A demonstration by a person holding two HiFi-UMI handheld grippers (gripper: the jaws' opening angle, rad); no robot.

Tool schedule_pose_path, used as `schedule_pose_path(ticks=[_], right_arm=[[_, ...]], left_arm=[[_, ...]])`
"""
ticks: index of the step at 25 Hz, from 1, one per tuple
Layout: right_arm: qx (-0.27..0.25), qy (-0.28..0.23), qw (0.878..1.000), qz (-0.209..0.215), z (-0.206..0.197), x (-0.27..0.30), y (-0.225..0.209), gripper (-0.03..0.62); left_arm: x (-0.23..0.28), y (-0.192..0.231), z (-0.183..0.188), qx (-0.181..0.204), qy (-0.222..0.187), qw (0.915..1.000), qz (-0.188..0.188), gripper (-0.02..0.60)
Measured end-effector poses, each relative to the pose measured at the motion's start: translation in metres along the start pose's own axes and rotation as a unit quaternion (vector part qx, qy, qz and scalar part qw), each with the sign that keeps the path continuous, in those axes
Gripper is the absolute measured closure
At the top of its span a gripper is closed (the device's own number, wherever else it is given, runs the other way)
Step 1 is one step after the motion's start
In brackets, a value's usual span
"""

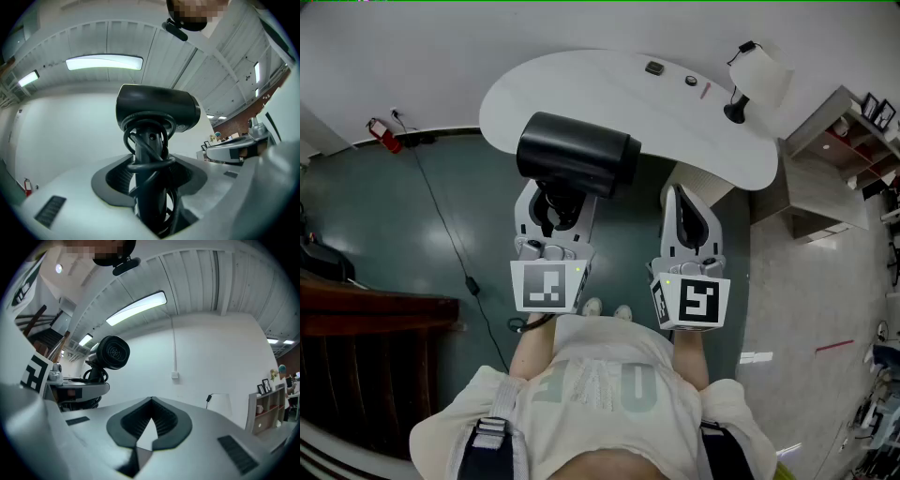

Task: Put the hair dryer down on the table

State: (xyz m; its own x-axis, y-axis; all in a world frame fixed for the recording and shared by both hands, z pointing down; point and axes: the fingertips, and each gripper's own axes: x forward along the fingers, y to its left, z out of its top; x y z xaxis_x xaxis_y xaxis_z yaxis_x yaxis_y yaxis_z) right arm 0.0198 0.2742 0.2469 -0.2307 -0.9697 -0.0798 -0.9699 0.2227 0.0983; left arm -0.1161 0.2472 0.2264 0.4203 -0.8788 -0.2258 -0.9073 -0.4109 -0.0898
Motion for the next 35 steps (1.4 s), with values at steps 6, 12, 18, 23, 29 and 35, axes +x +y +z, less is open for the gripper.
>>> schedule_pose_path(ticks=[6, 12, 18, 23, 29, 35], right_arm=[[-0.002, 0.002, 1.0, 0.003, -0.001, 0.001, 0.006, 0.591], [-0.008, 0.006, 1.0, 0.008, 0.0, 0.004, 0.019, 0.591], [-0.017, 0.002, 1.0, 0.013, 0.001, 0.009, 0.039, 0.591], [-0.007, 0.016, 1.0, -0.008, -0.014, 0.01, 0.047, 0.591], [-0.01, 0.012, 1.0, -0.027, -0.02, 0.008, 0.038, 0.591], [-0.054, 0.005, 0.998, -0.021, -0.027, 0.037, 0.025, 0.591]], left_arm=[[0.001, 0.003, 0.006, -0.001, -0.007, 1.0, -0.003, 0.361], [-0.001, 0.014, 0.008, -0.008, -0.009, 0.9999, -0.009, 0.36], [-0.002, 0.032, 0.01, -0.018, -0.02, 0.9995, -0.016, 0.36], [-0.005, 0.04, 0.009, -0.024, -0.03, 0.9985, -0.038, 0.36], [0.004, 0.043, -0.001, -0.036, -0.037, 0.9978, -0.042, 0.36], [0.027, 0.044, -0.01, -0.027, -0.052, 0.9971, -0.048, 0.361]])
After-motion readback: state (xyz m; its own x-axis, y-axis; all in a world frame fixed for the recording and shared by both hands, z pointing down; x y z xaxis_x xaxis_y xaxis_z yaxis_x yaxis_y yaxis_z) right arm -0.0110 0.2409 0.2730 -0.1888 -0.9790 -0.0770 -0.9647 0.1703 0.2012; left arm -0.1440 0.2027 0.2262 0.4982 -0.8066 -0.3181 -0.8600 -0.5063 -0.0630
